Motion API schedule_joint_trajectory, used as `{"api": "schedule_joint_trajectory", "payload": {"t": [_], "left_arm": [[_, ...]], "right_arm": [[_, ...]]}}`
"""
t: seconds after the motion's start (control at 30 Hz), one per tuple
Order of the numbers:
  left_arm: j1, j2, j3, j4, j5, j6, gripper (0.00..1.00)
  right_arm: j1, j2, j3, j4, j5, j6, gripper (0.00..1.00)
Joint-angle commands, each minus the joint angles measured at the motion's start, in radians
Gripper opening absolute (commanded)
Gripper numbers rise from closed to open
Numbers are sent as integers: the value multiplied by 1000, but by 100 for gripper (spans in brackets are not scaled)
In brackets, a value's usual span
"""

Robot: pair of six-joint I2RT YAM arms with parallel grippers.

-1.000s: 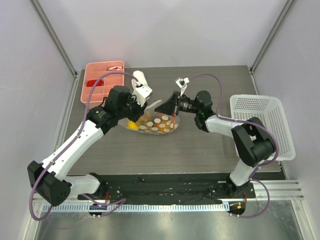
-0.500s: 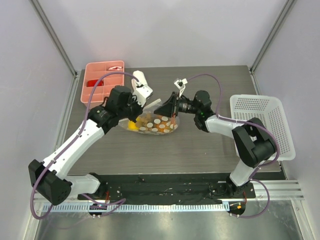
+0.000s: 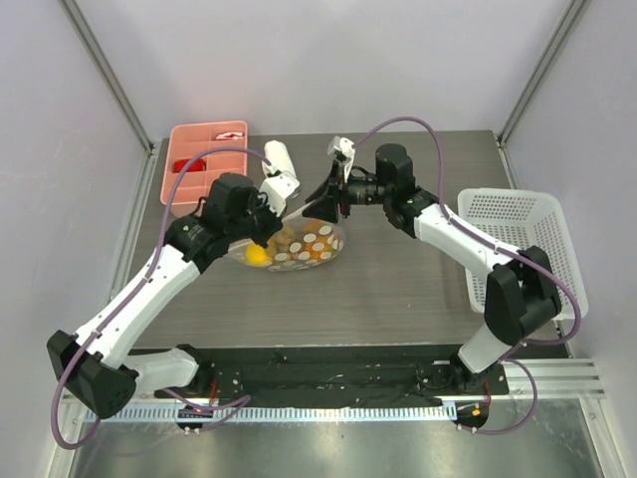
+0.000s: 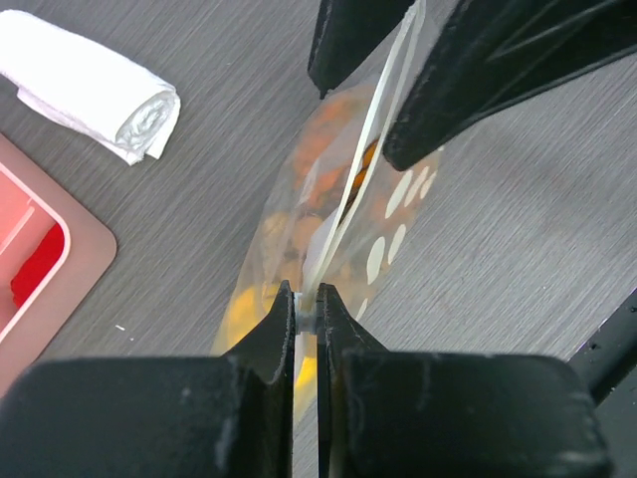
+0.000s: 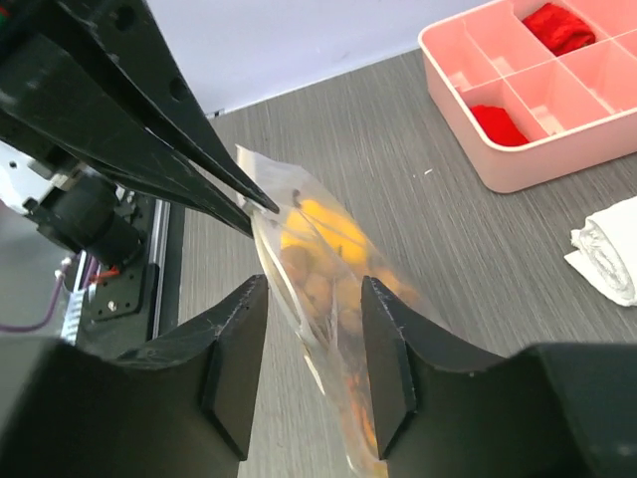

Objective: Open the zip-top bag and remove the fake food

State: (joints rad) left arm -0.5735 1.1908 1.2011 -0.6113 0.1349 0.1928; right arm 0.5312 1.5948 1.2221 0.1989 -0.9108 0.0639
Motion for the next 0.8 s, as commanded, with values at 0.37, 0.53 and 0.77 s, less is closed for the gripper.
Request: {"api": "schedule_joint_trajectory", "payload": {"t": [0.37, 0.53, 0.77], "left_arm": [[8, 21, 49, -68, -118, -219, 0], [8, 38, 20, -324, -322, -472, 0], [8, -186, -120, -387, -377, -684, 0]], "right_arm": [[29, 42, 17, 53, 177, 28, 1], [1, 50, -6, 131, 231, 71, 1], [-34, 85, -9, 188, 182, 97, 1]]}}
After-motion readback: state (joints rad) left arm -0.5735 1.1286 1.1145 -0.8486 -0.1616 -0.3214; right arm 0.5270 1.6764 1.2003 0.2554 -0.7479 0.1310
